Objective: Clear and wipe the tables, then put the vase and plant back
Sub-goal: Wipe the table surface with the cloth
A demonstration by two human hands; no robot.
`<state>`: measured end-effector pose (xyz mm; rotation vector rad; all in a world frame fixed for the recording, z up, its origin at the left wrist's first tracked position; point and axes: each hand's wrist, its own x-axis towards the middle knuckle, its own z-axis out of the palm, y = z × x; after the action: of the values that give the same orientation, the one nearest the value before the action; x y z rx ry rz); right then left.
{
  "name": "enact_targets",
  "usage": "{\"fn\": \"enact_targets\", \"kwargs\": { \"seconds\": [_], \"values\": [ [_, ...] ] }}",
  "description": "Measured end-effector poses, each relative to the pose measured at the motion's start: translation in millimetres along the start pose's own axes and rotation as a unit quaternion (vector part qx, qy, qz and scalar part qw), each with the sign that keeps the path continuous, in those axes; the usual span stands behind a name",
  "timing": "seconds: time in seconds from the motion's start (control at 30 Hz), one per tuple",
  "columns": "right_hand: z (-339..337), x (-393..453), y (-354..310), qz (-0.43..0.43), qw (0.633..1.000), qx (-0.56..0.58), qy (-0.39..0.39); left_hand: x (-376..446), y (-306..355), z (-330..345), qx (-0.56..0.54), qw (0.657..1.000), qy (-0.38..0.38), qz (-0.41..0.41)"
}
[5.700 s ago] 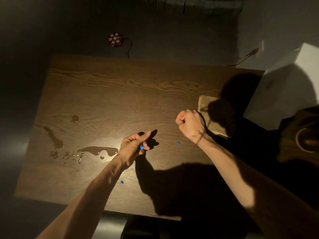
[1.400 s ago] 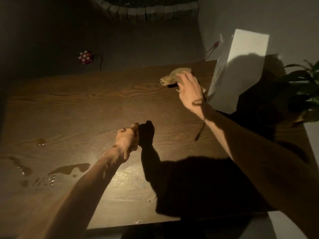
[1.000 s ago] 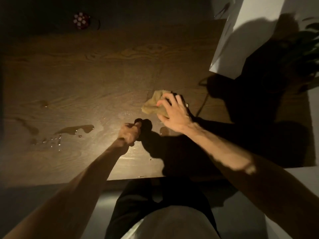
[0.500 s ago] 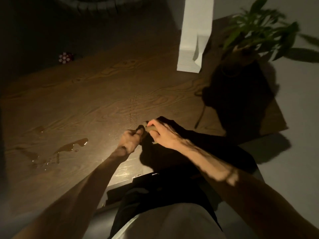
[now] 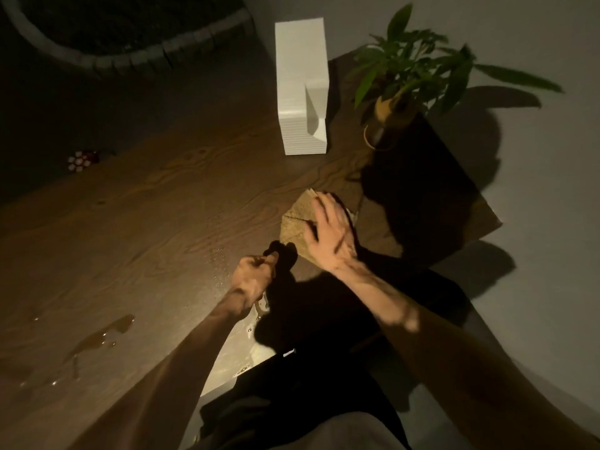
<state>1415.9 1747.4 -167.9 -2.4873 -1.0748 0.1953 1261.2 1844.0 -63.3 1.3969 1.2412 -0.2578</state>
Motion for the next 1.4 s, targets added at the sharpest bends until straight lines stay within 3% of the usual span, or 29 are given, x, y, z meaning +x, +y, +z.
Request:
{"fn": "enact_targets", "kwargs": {
  "seconds": [0.1, 0.17, 0.3, 0.4, 0.53, 0.7, 0.77, 0.83, 0.97, 1.03, 1.13, 1.23, 1.3, 1.4],
  "values": [
    [34, -8, -7, -0.002, 0.996, -0.037, -0.076, 6, -2, 2, 0.018, 1.0, -0.017, 0.005],
    [48, -18, -15, -0.002, 0.999, -0.018, -0.051, 13, -2, 3, 0.044, 0.999, -0.011, 0.003],
    [71, -34, -15, -0.152, 0.984, 0.075, 0.05, 27, 2, 7, 0.062, 0.997, 0.041, -0.008],
    [61, -31, 0, -0.183, 0.977, 0.083, 0.069, 33, 12, 14, 0.051, 0.996, 0.066, -0.009],
    [29, -13, 7, -0.087, 0.987, 0.084, 0.106, 39, 34, 33, 0.063, 0.996, 0.062, 0.019],
    [-27, 18, 37, 0.139, 0.976, 0.114, 0.12, 38, 73, 70, 0.09, 0.994, 0.016, 0.058],
    [-45, 27, 59, 0.177, 0.961, 0.063, 0.205, 36, 84, 86, 0.11, 0.992, -0.009, 0.063],
    [-64, 30, 85, 0.159, 0.949, 0.054, 0.267, 38, 90, 99, 0.142, 0.987, -0.037, 0.069],
    [-72, 30, 127, 0.222, 0.971, 0.026, 0.089, 41, 84, 119, 0.175, 0.98, -0.076, 0.054],
    [-55, 24, 129, 0.268, 0.962, 0.022, 0.047, 40, 71, 122, 0.199, 0.974, -0.081, 0.066],
    [-30, 19, 98, 0.211, 0.976, 0.027, 0.048, 40, 51, 115, 0.203, 0.973, -0.074, 0.075],
    [-7, 14, 35, 0.151, 0.975, 0.15, -0.064, 42, 32, 93, 0.209, 0.976, -0.044, 0.053],
    [8, 12, -6, 0.106, 0.97, 0.168, -0.143, 44, 16, 72, 0.257, 0.966, -0.032, 0.019],
    [16, 17, -46, 0.072, 0.937, 0.225, -0.259, 41, -6, 28, 0.291, 0.955, -0.036, -0.041]
  ]
}}
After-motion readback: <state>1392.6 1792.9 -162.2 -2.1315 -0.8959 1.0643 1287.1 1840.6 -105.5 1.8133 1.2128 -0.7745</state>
